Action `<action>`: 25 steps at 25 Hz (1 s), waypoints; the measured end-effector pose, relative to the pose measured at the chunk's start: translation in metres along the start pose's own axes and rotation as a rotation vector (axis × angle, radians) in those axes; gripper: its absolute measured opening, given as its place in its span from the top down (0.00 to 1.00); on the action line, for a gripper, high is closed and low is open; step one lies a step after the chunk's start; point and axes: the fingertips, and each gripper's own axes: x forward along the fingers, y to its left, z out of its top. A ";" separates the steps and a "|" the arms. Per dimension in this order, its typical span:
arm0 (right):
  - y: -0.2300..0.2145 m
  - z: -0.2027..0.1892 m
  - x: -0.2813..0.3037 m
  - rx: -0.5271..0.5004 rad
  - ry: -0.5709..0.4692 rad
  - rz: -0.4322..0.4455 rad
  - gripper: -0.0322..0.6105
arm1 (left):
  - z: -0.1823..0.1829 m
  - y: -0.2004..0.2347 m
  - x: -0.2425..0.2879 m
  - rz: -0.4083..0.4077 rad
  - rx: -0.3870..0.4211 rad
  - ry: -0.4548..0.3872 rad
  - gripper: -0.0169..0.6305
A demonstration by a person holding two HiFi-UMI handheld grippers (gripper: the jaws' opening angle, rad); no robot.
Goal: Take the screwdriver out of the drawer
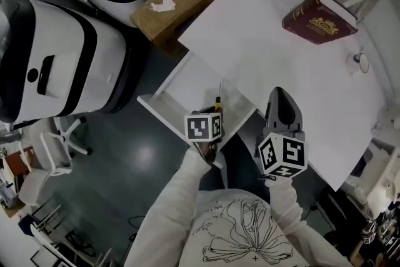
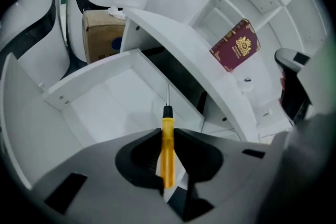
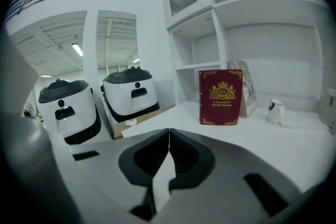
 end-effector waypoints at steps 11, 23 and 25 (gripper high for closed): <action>0.044 0.076 -0.031 -0.048 -0.148 0.097 0.95 | 0.034 -0.017 -0.103 0.007 -0.040 -0.239 0.86; 0.084 0.142 -0.066 -0.069 -0.298 0.207 0.95 | 0.095 -0.043 -0.244 0.085 0.048 -0.626 0.86; 0.089 0.148 -0.071 -0.072 -0.309 0.219 0.95 | 0.103 -0.050 -0.268 0.092 0.064 -0.697 0.86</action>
